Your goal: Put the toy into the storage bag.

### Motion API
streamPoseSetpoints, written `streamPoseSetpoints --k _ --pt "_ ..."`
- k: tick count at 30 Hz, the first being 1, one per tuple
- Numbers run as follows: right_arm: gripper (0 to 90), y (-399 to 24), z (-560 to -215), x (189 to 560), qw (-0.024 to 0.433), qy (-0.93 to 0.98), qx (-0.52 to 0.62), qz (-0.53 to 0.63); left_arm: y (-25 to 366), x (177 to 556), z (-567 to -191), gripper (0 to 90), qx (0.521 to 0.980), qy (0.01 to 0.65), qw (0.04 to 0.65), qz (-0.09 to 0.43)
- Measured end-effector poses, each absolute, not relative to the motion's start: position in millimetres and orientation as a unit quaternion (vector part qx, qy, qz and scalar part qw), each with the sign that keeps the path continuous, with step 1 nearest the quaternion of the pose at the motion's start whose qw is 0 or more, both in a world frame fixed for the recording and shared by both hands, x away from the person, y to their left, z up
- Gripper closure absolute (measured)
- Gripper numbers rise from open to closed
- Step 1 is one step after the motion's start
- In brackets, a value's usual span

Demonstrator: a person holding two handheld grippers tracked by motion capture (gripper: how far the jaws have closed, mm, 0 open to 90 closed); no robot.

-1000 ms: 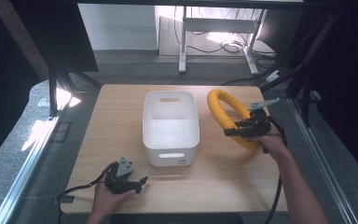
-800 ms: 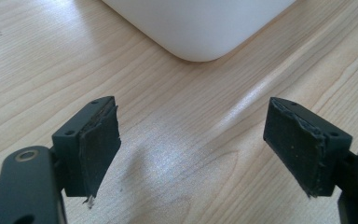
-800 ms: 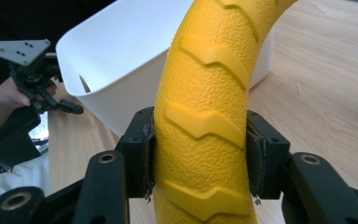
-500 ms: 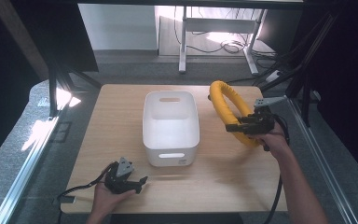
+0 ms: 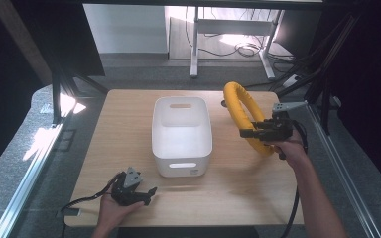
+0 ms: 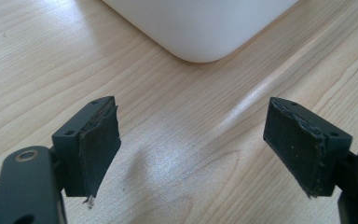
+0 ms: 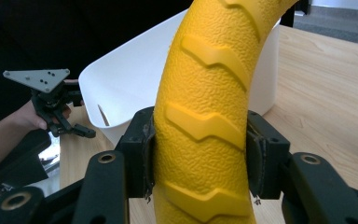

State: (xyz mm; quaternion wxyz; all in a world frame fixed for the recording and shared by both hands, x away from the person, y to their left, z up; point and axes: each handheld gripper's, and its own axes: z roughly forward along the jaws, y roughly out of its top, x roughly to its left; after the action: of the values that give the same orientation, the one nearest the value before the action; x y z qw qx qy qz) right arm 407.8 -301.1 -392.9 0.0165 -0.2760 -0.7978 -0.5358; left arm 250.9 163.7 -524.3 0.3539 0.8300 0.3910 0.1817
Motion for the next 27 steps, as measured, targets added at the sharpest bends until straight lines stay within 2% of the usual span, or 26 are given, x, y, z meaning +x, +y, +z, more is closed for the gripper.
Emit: streamPoseSetpoints --k 27 --pt "51.2 -291.8 -375.3 403.9 0.008 -0.781 -0.258 -0.568 163.7 251.0 -524.3 18.6 0.829 0.391 0.356 0.182"
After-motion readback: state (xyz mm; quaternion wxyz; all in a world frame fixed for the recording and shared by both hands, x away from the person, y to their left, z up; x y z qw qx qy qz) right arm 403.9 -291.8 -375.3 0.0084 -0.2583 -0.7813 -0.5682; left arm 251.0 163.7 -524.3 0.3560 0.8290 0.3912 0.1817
